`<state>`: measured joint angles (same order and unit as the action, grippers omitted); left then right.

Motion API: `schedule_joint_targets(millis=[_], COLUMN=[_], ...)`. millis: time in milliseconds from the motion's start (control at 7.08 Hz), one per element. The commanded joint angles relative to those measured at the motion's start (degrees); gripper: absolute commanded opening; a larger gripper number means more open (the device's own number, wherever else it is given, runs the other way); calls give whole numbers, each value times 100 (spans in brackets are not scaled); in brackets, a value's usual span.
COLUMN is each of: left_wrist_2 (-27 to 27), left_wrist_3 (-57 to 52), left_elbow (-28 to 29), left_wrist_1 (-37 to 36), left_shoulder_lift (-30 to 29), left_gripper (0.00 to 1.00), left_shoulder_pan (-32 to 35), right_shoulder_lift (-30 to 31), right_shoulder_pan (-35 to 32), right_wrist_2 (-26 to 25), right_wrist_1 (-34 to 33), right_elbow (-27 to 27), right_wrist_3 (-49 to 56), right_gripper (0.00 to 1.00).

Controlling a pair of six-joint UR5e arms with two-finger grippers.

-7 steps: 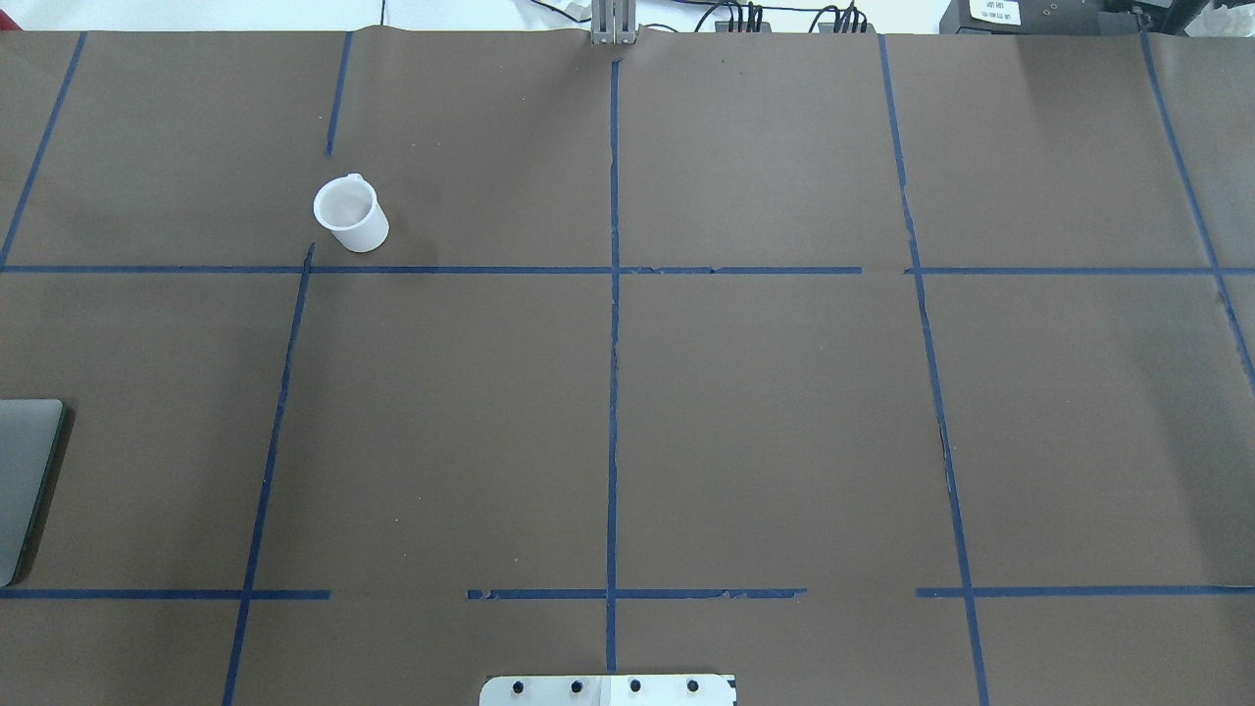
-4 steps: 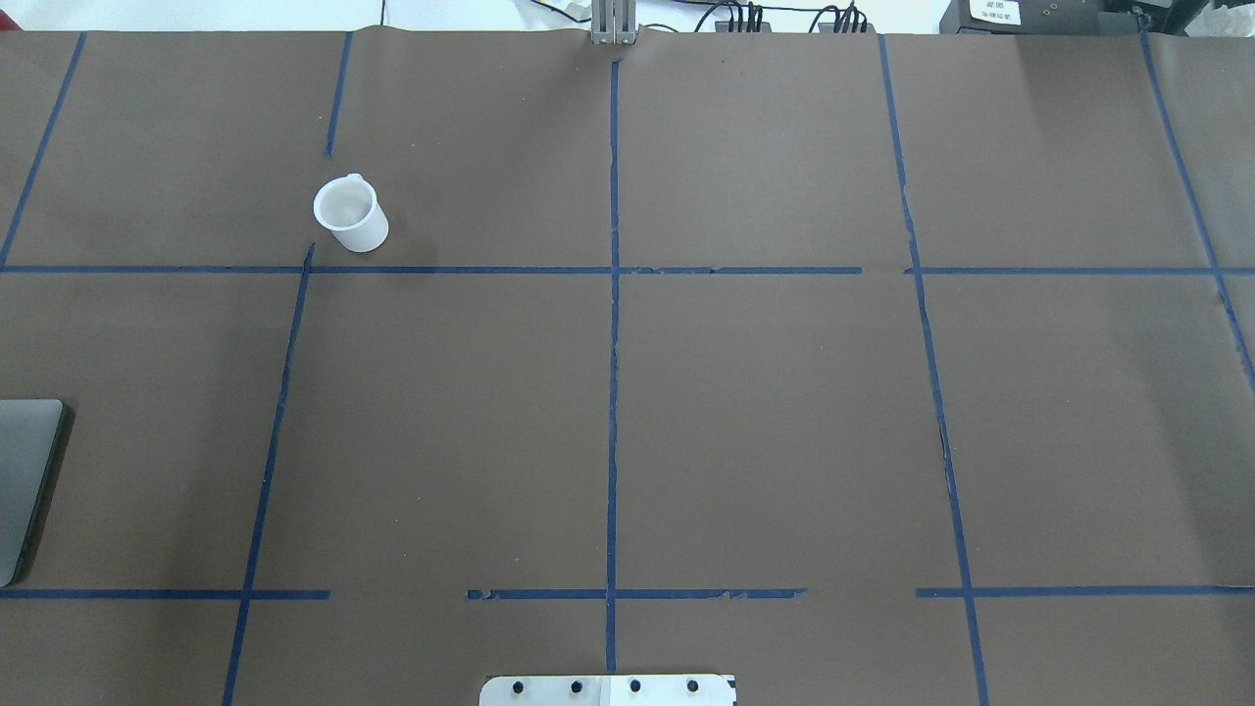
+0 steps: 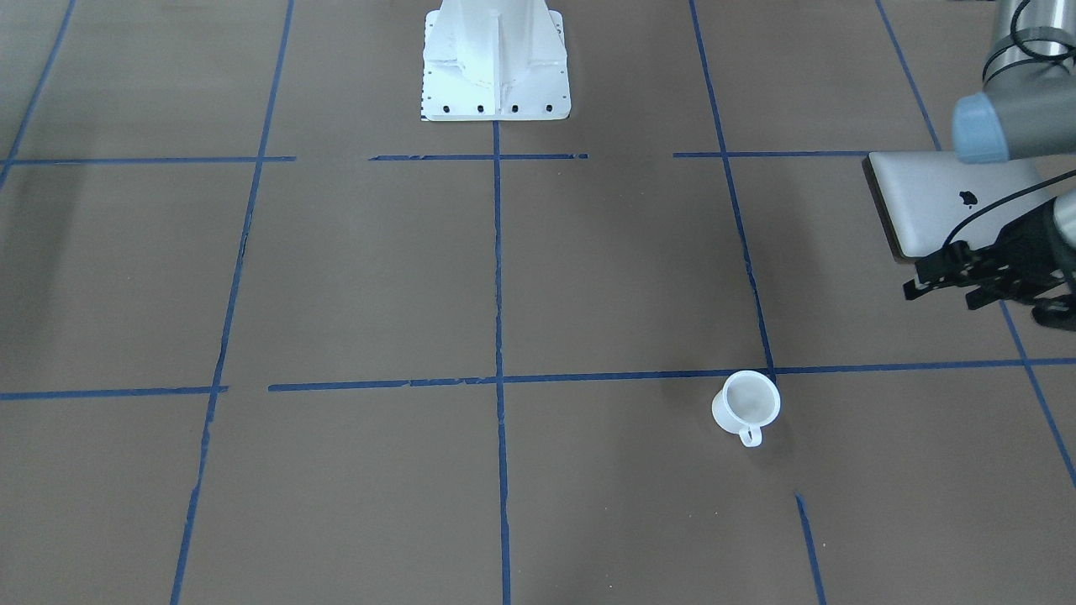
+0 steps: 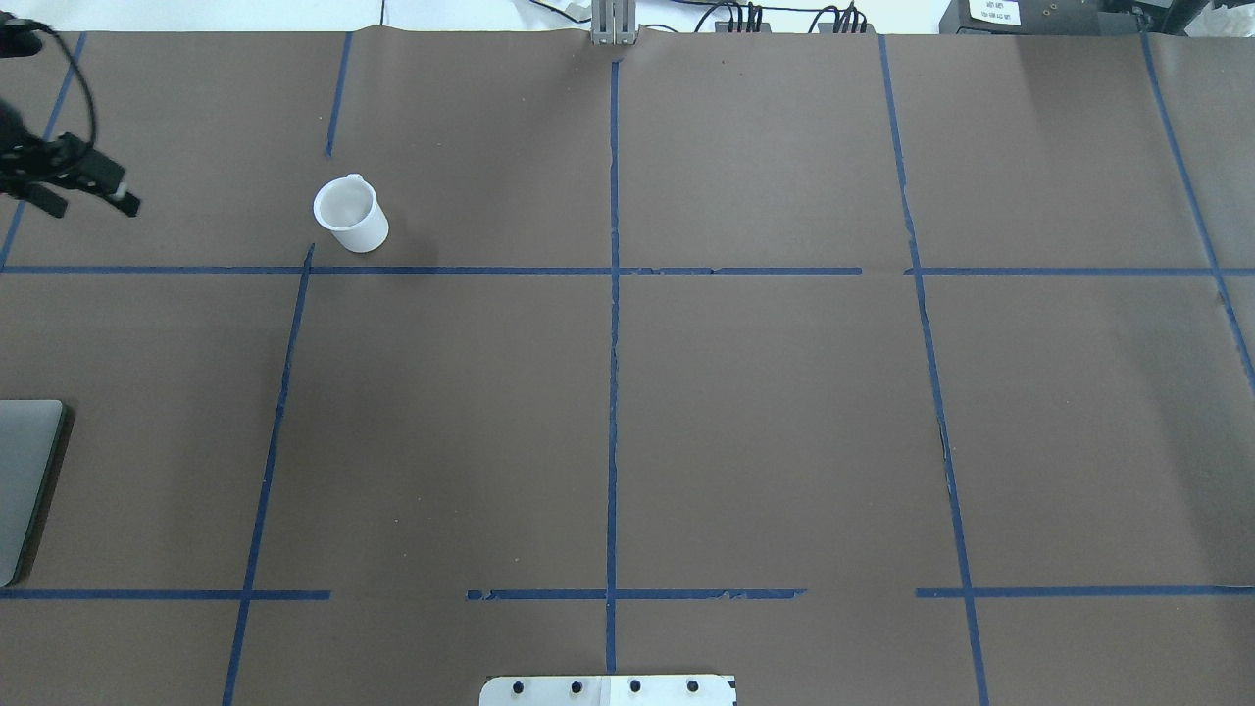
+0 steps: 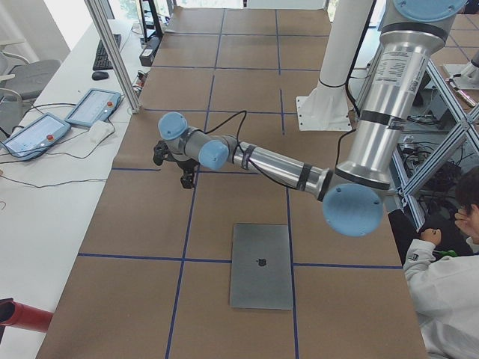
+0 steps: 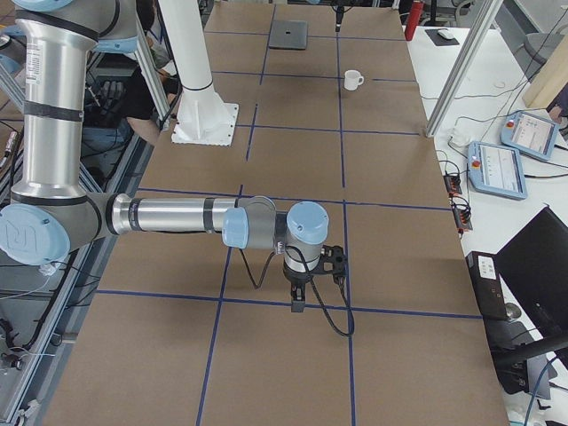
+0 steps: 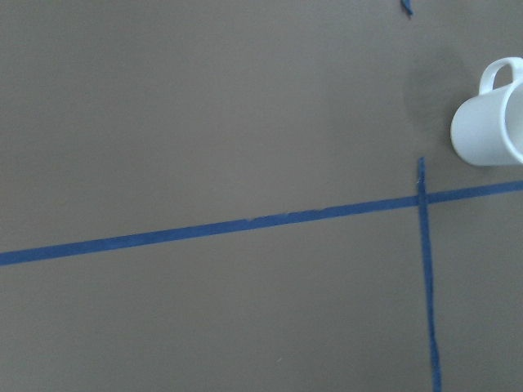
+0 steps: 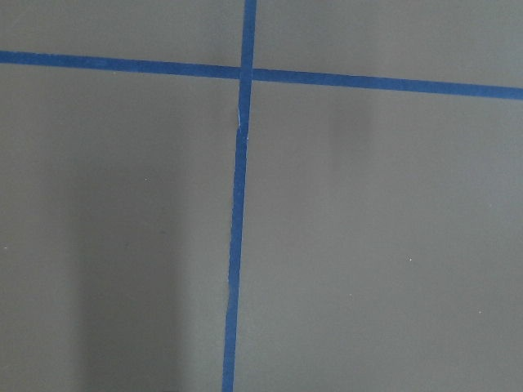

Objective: Place cup on laptop
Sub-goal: 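Move the left gripper over the white mug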

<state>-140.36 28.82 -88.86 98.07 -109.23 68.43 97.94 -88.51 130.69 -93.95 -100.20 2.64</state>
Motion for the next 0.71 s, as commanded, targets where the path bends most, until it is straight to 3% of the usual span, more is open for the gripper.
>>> schedule_joint_targets(millis=[0, 565], left_wrist_2=[184, 719], left_wrist_3=[1060, 1872], left_elbow=[1216, 3379], left_wrist_1=[245, 1378], left_shoulder_lift=[-1333, -2760], left_gripper=[100, 100], left_shoulder_pan=[-574, -742], right_shoulder_lift=[6, 6], right_shoulder_pan=[0, 0], right_wrist_2=[0, 0], right_wrist_1=[0, 0], right_elbow=[0, 0], right_wrist_3=[0, 0], right_gripper=[100, 100])
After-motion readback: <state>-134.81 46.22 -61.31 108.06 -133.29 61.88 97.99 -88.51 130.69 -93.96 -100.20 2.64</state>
